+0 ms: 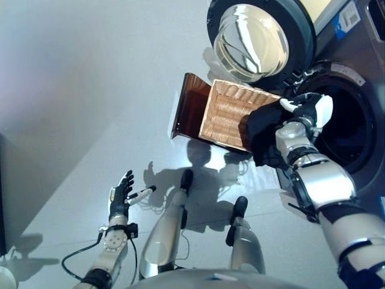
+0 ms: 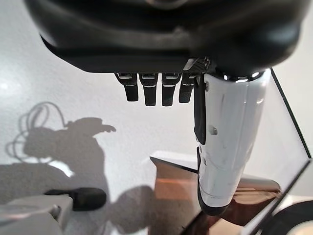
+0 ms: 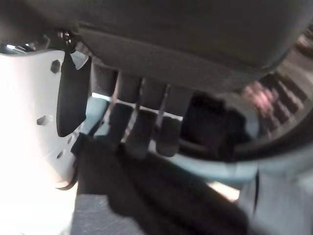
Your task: Pick up the clothes and place them into the washing machine
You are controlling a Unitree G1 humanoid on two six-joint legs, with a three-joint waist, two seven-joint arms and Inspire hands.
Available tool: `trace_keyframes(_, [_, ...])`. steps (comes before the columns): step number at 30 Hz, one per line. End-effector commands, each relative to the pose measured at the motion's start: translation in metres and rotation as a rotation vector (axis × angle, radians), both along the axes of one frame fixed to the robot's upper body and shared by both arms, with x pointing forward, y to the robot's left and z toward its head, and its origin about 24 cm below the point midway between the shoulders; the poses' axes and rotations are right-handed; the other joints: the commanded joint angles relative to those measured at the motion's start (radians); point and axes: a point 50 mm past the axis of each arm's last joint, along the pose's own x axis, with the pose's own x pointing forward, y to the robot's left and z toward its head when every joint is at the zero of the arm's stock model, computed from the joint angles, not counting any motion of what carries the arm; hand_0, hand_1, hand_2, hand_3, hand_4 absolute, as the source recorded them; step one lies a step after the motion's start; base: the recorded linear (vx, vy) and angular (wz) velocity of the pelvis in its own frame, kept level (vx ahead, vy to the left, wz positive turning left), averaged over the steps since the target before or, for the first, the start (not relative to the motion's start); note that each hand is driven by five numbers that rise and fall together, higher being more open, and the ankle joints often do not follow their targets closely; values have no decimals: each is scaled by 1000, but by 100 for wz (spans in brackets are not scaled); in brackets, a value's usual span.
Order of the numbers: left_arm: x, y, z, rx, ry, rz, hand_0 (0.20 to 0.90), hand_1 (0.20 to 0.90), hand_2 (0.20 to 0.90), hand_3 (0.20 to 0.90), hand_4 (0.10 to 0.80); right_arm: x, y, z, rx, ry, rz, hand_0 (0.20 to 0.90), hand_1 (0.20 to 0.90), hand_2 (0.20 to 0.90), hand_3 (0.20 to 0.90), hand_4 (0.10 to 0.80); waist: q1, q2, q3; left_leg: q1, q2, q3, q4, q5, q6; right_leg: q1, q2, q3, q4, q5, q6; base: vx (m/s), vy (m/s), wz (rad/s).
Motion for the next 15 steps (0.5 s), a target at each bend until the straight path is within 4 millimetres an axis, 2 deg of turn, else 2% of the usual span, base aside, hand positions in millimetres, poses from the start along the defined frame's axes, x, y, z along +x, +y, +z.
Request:
trace_keyframes(1, [7, 16, 18, 47, -100, 12, 900, 900, 900, 900, 800, 6, -21, 53, -221, -66, -11, 513, 513, 513, 513, 524, 6, -11, -2, -102, -15, 40, 231, -184, -44, -27, -22, 22, -6, 31, -31, -15, 11, -4])
trace_keyframes(2, [7, 16, 18, 47, -100, 12, 900, 900, 900, 900, 800, 6, -21, 53, -221, -66, -11, 851, 851, 851, 851, 765, 6, -11, -2, -102, -15, 40, 231, -185, -44, -27, -22, 22, -6, 31, -31, 0, 0, 0])
trace_keyframes(3, [7, 15, 17, 40, -98, 13, 900, 900, 900, 900, 800, 5, -21, 48, -249, -30, -17, 900, 900, 900, 900, 800, 5, -8, -3, -100, -15, 42, 230, -185, -43, -29, -22, 26, -4, 30, -31, 0, 0, 0])
trace_keyframes(4, [7, 15, 17, 40, -98, 13, 900, 900, 900, 900, 800, 5, -21, 48, -249, -30, -17, 900, 900, 900, 900, 800, 5, -8, -3, -100, -15, 43, 230, -185, -43, -29, -22, 26, -4, 30, -31, 0, 0, 0])
trace_keyframes(5, [7, 14, 18, 38, -100, -2, 900, 900, 900, 900, 800, 1, -25, 36, -267, 51, -4, 900, 900, 900, 900, 800, 5, -4, -6, -97, -16, 41, 229, -185, -44, -28, -22, 26, -2, 30, -32, 0, 0, 0])
trace_keyframes(8, [7, 15, 19, 34, -105, -6, 900, 900, 900, 900, 800, -3, -27, 25, -312, 103, -5, 900, 900, 900, 900, 800, 4, -1, -10, -92, -16, 42, 227, -184, -44, -26, -23, 28, -1, 28, -32, -3, -2, -1])
trace_keyframes(9, [7, 16, 20, 29, -106, -17, 900, 900, 900, 900, 800, -5, -27, 15, -323, 165, 22, 900, 900, 900, 900, 800, 5, 1, -15, -86, -16, 42, 222, -184, -43, -23, -24, 27, -1, 29, -31, 0, 0, 0])
trace_keyframes(13, [5, 18, 19, 29, -98, -26, 900, 900, 900, 900, 800, -9, -27, 2, -354, 221, 40, 900, 900, 900, 900, 800, 5, 3, -22, -80, -15, 42, 224, -185, -42, -19, -25, 28, 1, 27, -31, 6, -13, -6])
trace_keyframes(15, [7, 18, 20, 33, -105, -32, 900, 900, 900, 900, 800, -12, -20, -13, -454, 281, 105, 900, 900, 900, 900, 800, 3, 2, -30, -72, -14, 41, 222, -185, -42, -12, -26, 28, -2, 29, -30, -1, -10, -2])
